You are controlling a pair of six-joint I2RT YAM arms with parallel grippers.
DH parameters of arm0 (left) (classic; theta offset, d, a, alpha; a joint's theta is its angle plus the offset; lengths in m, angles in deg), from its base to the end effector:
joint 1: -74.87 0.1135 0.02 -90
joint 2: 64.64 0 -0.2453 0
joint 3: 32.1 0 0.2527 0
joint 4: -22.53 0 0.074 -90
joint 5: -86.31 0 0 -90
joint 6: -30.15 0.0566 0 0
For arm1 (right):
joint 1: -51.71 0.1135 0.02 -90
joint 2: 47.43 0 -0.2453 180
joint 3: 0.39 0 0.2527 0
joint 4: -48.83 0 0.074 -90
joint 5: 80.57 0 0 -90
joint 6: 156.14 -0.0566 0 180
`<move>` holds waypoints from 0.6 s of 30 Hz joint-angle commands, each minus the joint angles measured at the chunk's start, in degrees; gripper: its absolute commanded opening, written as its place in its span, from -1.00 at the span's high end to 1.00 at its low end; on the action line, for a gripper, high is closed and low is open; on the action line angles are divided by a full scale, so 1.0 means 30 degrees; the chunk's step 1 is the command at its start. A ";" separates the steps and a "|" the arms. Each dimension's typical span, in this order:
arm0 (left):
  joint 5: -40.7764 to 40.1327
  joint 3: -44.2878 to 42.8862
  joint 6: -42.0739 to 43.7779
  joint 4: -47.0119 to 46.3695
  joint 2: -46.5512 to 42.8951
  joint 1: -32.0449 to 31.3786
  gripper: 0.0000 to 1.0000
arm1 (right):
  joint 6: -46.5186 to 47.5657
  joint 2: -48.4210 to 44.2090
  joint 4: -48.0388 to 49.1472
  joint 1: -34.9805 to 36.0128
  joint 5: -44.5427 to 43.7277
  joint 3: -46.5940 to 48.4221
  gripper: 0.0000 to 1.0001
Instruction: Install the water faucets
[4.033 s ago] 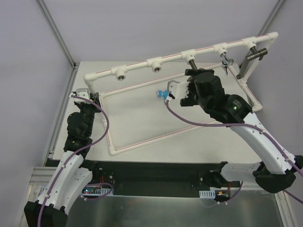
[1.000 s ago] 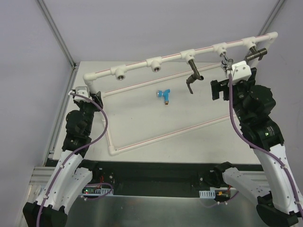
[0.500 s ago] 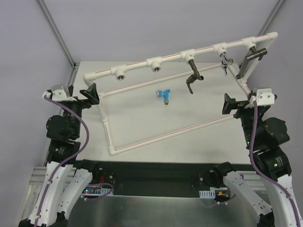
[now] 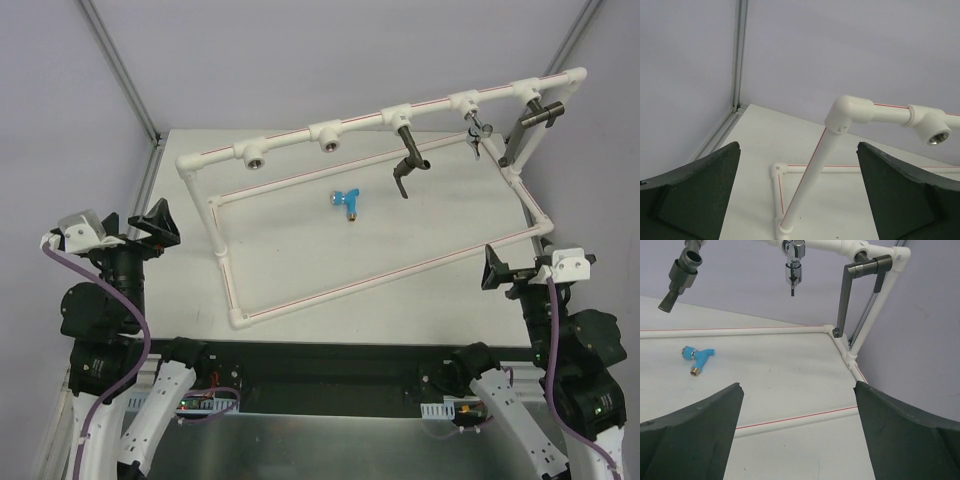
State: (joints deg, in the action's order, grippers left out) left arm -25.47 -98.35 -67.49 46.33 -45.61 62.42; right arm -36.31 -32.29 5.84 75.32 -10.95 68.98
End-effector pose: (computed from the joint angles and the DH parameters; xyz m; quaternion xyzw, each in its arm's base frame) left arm 0.0786 0.0042 0.4293 -0.1352 0.5451 -0.0411 0.8264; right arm 0.0588 0.0042 0.4074 -0.1586 0.6193 -0.1534 0.7536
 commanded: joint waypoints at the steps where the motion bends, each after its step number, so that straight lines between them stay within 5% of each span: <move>1: -0.0826 -0.1977 0.0000 0.2005 0.0893 -0.0157 -0.98 | -0.0889 -0.1176 -0.0530 0.0067 0.1168 -0.0293 -0.92; 18: -0.0153 0.0539 -0.6797 0.3470 -0.0833 -0.0157 -0.98 | -0.0098 -0.2351 -0.2318 0.1764 -0.1993 -0.0412 -0.92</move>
State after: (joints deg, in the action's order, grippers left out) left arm -27.88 -97.39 -82.35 56.14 -46.31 62.42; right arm -36.66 -39.26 -0.67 77.82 -13.05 67.65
